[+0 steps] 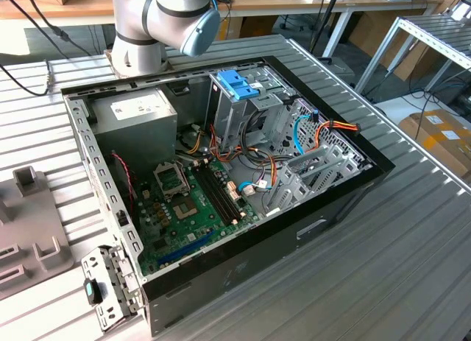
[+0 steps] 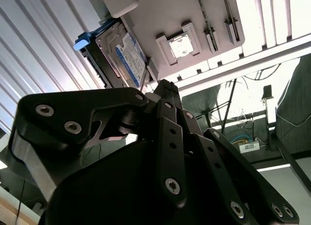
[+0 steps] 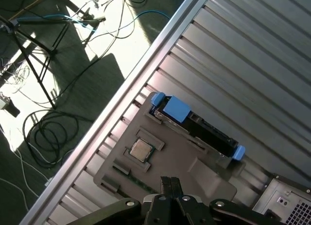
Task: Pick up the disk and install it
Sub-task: 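Pick up the disk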
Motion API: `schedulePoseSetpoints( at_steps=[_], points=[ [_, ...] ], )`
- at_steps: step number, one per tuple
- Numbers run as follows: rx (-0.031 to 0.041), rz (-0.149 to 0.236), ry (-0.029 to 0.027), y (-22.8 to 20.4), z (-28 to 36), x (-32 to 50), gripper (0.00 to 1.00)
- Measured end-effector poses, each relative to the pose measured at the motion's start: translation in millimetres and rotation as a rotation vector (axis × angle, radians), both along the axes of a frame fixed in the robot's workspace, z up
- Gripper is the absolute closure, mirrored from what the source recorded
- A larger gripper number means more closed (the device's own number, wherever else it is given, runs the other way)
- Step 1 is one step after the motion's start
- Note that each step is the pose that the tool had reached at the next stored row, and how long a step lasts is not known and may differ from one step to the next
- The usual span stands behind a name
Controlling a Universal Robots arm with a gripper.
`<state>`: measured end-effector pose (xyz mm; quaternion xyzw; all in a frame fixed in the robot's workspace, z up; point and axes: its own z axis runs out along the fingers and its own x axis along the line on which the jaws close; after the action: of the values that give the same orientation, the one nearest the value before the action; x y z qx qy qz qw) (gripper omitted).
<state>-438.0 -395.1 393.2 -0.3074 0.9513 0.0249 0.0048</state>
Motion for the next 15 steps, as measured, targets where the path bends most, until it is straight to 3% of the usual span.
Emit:
schedulePoseSetpoints(
  at_steps=[15],
  points=[
    [0.0000, 0.057, 0.0000, 0.0, 0.0, 0.0, 0.89]
  ],
)
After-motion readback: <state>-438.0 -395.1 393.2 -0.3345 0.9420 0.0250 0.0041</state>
